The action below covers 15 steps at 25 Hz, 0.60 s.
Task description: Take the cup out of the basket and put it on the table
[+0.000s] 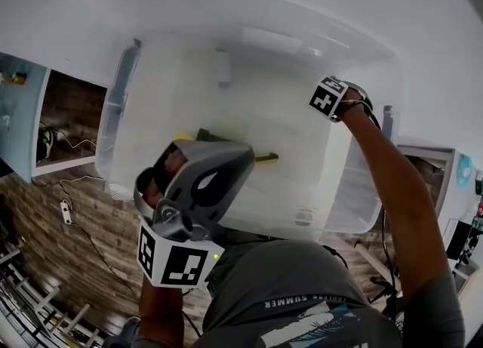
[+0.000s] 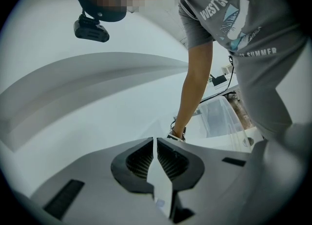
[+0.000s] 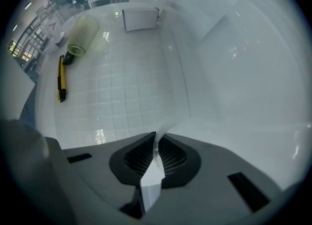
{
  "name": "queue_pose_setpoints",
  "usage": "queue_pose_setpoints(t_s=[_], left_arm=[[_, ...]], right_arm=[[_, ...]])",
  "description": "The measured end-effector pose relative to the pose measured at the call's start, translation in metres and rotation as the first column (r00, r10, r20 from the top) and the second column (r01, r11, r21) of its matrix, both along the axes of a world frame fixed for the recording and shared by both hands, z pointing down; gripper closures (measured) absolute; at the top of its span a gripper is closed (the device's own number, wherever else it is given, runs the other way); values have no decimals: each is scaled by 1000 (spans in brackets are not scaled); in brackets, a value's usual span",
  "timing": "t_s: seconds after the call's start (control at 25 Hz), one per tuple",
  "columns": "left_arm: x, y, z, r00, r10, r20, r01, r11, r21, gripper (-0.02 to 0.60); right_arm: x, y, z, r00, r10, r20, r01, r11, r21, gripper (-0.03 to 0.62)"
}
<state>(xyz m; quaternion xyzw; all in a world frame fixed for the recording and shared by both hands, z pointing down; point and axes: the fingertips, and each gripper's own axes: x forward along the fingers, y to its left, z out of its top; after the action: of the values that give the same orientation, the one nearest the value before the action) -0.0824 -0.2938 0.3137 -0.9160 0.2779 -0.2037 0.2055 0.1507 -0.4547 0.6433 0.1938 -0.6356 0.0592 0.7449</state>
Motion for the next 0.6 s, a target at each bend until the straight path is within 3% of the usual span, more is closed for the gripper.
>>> queue_pose_setpoints(t_s=[0.24,0.6], left_arm=[[-1,6,-1,1000,-6,3,6,1000,7,565],[8,26,-5,1000,-19,12,19,1000,18,565]], right_arm=[[-25,8,-34,998,-29,60,26,998,54,569],[-90,53,-145,954,-204,221,152,961,230,569]])
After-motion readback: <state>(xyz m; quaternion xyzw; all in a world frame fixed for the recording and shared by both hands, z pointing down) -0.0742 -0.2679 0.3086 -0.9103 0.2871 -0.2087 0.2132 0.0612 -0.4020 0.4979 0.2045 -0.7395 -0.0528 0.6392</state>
